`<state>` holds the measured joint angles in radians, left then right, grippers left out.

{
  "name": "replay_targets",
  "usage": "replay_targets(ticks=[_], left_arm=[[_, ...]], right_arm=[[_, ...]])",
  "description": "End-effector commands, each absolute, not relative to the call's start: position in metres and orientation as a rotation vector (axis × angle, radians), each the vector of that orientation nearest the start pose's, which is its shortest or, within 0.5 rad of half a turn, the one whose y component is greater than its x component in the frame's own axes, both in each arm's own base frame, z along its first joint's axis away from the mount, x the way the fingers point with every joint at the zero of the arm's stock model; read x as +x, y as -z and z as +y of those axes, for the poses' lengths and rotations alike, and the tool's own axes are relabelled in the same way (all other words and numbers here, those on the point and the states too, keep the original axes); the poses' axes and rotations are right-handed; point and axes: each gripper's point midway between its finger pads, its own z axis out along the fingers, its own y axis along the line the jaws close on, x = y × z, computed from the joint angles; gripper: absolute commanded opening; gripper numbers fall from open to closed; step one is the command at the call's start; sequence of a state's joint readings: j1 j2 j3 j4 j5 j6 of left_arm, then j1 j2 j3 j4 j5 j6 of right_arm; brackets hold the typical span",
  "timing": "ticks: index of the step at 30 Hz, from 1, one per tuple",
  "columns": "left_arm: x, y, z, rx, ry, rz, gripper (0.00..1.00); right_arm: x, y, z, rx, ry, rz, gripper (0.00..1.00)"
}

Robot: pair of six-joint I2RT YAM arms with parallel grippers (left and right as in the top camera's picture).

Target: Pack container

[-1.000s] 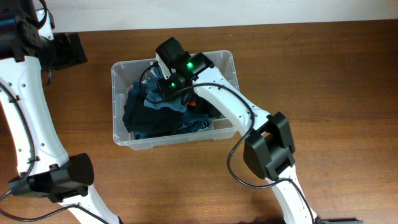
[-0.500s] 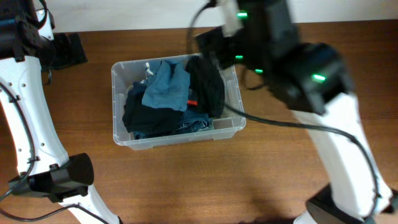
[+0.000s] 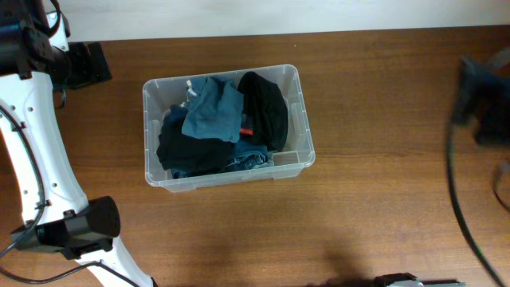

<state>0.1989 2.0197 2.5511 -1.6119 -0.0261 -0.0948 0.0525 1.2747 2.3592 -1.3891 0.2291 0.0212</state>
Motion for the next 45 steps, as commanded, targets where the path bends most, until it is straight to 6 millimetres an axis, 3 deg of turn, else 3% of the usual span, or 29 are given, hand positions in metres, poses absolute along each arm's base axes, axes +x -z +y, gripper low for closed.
replay_targets(ticks=[1, 4, 8, 9, 13, 17, 19, 24, 30, 45], left_arm=[[0.421, -0.315, 0.092, -0.398, -0.071, 2.606, 0.99], [0.421, -0.315, 0.092, -0.398, -0.071, 2.606, 0.99], [0.421, -0.315, 0.092, -0.398, -0.071, 2.606, 0.99], [0.421, -0.315, 0.092, -0.398, -0.071, 2.606, 0.99], [0.421, -0.316, 0.092, -0.398, -0.071, 2.605, 0.99], [0.421, -0.315, 0.092, -0.398, -0.071, 2.606, 0.99], [0.421, -0.316, 0.092, -0.398, -0.071, 2.605, 0.99], [0.421, -0.316, 0.092, -0.398, -0.071, 2.605, 0.99], [0.421, -0.316, 0.092, -0.398, -0.071, 2.605, 0.99], [0.421, -0.316, 0.092, -0.398, -0.071, 2.605, 0.99]], right_arm=[[0.212, -0.515, -0.044, 0.189, 0.222, 1.903, 0.99], [0.204, -0.469, -0.052, 0.232, 0.230, 1.930, 0.98], [0.216, -0.393, -0.052, 0.234, 0.197, 1.926, 0.99], [0.222, -0.355, -0.049, 0.221, 0.177, 1.938, 0.98], [0.229, -0.256, -0.037, 0.174, 0.102, 1.978, 0.98], [0.225, -0.203, -0.024, 0.125, 0.030, 1.964, 0.98], [0.219, -0.186, -0.018, 0.105, 0.006, 1.939, 0.98], [0.211, -0.165, -0.014, 0.083, -0.004, 1.866, 0.98], [0.216, -0.113, -0.007, 0.065, -0.060, 1.971, 0.98], [0.217, -0.113, -0.007, 0.067, -0.057, 1.969, 0.98]])
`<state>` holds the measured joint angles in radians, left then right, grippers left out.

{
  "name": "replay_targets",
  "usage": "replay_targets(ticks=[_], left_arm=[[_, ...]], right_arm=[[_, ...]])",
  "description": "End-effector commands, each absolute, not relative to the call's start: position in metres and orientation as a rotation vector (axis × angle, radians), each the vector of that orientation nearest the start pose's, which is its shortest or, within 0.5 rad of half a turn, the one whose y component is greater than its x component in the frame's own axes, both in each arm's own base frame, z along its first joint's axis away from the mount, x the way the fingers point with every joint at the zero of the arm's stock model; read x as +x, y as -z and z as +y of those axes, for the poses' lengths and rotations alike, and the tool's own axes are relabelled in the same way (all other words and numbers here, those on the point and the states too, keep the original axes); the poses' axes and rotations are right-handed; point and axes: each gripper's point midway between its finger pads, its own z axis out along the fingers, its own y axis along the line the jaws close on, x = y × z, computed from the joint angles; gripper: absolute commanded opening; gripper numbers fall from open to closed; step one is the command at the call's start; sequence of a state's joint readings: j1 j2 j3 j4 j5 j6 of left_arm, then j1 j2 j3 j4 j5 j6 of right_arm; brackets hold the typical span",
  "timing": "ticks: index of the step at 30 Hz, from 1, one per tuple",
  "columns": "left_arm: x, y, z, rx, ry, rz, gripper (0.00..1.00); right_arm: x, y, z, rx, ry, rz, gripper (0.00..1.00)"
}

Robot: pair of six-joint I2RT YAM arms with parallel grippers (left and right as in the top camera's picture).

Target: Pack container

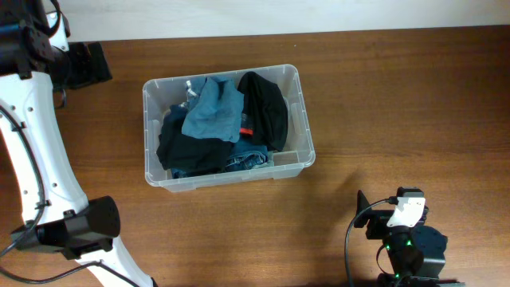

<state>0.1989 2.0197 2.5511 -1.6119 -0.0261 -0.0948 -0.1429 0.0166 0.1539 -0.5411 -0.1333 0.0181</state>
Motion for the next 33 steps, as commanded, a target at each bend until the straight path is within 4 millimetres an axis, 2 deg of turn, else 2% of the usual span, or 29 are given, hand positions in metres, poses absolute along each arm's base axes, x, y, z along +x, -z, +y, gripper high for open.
replay_targets(ticks=[1, 12, 16, 18, 21, 22, 24, 27, 30, 33], left_arm=[[0.421, -0.316, 0.092, -0.398, -0.071, 2.605, 0.99], [0.420, -0.319, 0.092, -0.400, -0.068, 2.597, 0.99], [0.403, -0.346, 0.075, -0.330, -0.097, 2.550, 0.99], [0.381, -0.365, 0.076, -0.294, -0.198, 2.528, 0.99], [0.349, -0.399, 0.071, -0.281, -0.198, 2.417, 0.99], [0.346, -0.406, 0.069, -0.238, -0.202, 2.375, 0.99], [0.343, -0.417, 0.056, -0.043, -0.197, 2.260, 0.99], [0.333, -0.403, 0.043, 0.079, -0.179, 2.125, 0.99], [0.313, -0.368, 0.036, 0.090, -0.163, 2.087, 0.99], [0.282, -0.316, 0.026, 0.112, -0.123, 2.092, 0.99]], right_arm=[[0.217, -0.113, -0.007, 0.067, -0.057, 1.969, 0.98], [0.217, -0.113, -0.007, 0.067, -0.057, 1.969, 0.99], [0.217, -0.113, -0.007, 0.067, -0.057, 1.969, 0.98], [0.217, -0.113, -0.007, 0.067, -0.057, 1.969, 0.98], [0.217, -0.113, -0.007, 0.067, -0.057, 1.969, 0.98], [0.217, -0.113, -0.007, 0.067, -0.057, 1.970, 0.98], [0.217, -0.113, -0.007, 0.067, -0.057, 1.969, 0.98], [0.217, -0.113, -0.007, 0.067, -0.057, 1.969, 0.98], [0.217, -0.113, -0.007, 0.067, -0.057, 1.969, 0.98], [0.217, -0.113, -0.007, 0.067, -0.056, 1.969, 0.98]])
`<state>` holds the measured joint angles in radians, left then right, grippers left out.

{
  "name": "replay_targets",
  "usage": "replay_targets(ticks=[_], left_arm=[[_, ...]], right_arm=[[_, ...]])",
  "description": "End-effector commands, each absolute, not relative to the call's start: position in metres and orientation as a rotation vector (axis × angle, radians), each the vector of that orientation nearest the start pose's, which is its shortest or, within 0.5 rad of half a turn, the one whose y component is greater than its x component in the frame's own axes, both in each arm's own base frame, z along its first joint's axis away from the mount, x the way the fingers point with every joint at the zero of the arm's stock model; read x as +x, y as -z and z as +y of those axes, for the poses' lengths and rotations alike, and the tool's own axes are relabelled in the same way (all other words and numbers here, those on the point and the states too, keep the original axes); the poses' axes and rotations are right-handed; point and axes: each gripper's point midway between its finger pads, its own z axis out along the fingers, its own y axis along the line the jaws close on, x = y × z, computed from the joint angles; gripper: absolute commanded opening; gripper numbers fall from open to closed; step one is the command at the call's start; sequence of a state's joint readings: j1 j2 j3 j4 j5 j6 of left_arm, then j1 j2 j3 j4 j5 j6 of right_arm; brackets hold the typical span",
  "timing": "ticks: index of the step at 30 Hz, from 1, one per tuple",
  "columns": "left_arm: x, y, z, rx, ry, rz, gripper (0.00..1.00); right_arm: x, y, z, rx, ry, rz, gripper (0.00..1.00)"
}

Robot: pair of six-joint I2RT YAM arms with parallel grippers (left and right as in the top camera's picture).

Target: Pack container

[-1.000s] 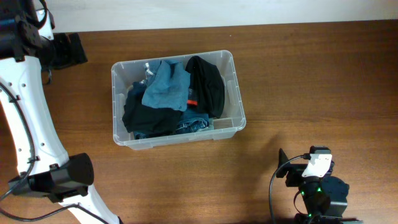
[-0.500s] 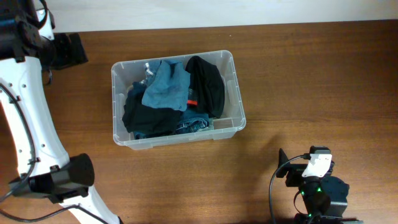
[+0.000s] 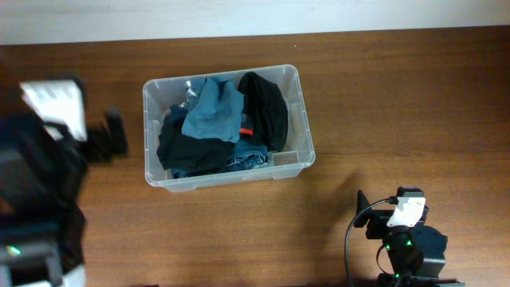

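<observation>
A clear plastic container [image 3: 231, 177] stands at the table's middle back. It holds clothes: a blue-grey top [image 3: 213, 112] lies over a black garment [image 3: 187, 147]. Another black piece [image 3: 264, 108] fills the right side and denim [image 3: 247, 159] shows at the front. My left gripper [image 3: 111, 139] is a dark blur just left of the container, apart from it. My right gripper [image 3: 363, 214] sits low at the front right, far from the container. Neither gripper's jaws can be made out.
The left arm's body [image 3: 40, 183] is a large blurred mass over the table's left side. The right arm [image 3: 406, 239] is folded at the front edge with a cable looping beside it. Brown wooden tabletop [image 3: 382, 104] surrounds the container.
The left arm has moved: its gripper was at the back left corner and is now blurred beside the container's left wall. The right arm and the clothes are unchanged.
At first the right arm was a blur at the right edge and the left arm stood along the left edge. Then the right arm lay folded at the front right. Now the left arm is in motion. The container's contents look the same throughout.
</observation>
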<state>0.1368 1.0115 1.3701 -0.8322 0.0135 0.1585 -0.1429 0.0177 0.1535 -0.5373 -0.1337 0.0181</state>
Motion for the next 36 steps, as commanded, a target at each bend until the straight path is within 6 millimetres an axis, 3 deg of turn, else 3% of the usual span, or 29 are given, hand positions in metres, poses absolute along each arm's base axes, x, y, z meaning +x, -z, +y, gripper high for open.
replay_targets(ticks=[1, 5, 8, 16, 19, 36], left_arm=[[0.274, -0.303, 0.023, 0.118, -0.110, 2.098, 1.00], [0.235, -0.246, 0.006, 0.155, -0.045, 2.090, 0.99], [0.220, -0.214, 0.002, 0.163, -0.040, 2.028, 0.99], [0.220, -0.146, -0.022, 0.268, 0.014, 1.860, 0.99], [0.225, -0.133, -0.024, 0.279, 0.024, 1.843, 0.99], [0.225, -0.134, -0.032, 0.309, 0.042, 1.826, 0.99]], right_arm=[[0.217, -0.113, -0.007, 0.067, -0.057, 1.969, 0.98], [0.217, -0.113, -0.007, 0.067, -0.057, 1.969, 0.99], [0.217, -0.113, -0.007, 0.067, -0.057, 1.969, 0.98], [0.217, -0.113, -0.007, 0.067, -0.057, 1.969, 0.98], [0.217, -0.113, -0.007, 0.067, -0.057, 1.969, 0.98], [0.217, -0.113, -0.007, 0.067, -0.057, 1.969, 0.98]])
